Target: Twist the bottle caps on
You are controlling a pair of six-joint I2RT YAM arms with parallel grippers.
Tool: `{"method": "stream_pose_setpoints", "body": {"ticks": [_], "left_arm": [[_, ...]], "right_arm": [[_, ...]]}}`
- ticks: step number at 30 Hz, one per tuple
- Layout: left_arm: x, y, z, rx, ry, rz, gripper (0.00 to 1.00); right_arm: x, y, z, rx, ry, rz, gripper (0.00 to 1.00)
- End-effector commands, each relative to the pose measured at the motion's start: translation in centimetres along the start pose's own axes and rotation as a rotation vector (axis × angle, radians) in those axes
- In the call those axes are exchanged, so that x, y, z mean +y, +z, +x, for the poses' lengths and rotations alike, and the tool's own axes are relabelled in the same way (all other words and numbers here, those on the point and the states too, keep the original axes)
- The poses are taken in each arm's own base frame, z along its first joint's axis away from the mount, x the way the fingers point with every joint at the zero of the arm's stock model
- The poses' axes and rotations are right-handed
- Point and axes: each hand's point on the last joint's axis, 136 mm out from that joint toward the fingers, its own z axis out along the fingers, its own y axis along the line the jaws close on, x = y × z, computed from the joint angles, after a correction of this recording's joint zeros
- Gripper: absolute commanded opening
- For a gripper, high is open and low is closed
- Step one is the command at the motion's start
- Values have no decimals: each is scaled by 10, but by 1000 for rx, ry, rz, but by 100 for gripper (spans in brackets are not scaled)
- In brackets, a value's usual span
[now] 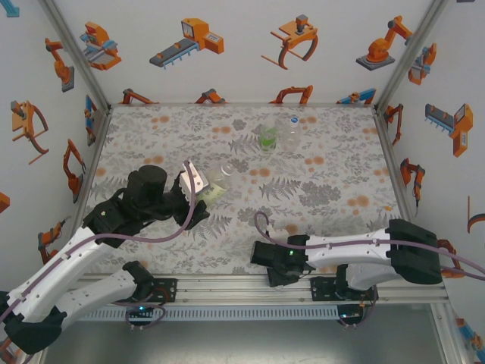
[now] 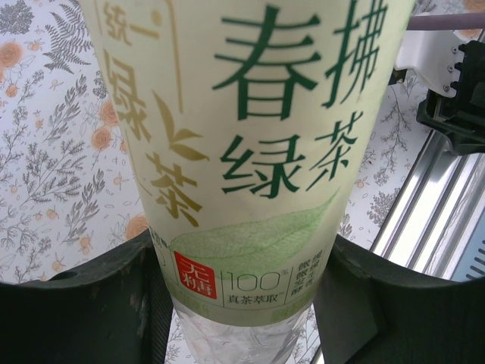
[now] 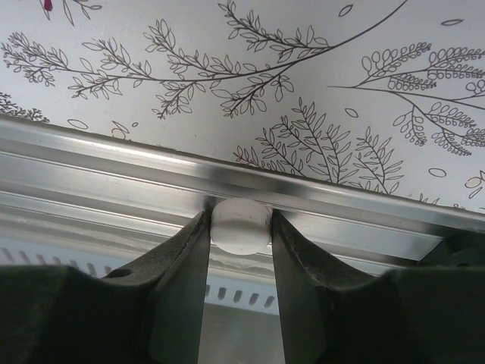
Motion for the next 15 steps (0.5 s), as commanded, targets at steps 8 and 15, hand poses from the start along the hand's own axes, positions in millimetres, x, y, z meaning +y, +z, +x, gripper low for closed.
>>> {"method": "stream_pose_setpoints", "body": {"ticks": [8,15], "left_arm": [[-9,2,8,23,37,57,0],[-40,5,27,101,137,247,0]], "right_arm": [[14,-46,-34,-91,-73,-94,25],[38,-125,-85,-301,-348,-285,17]]}}
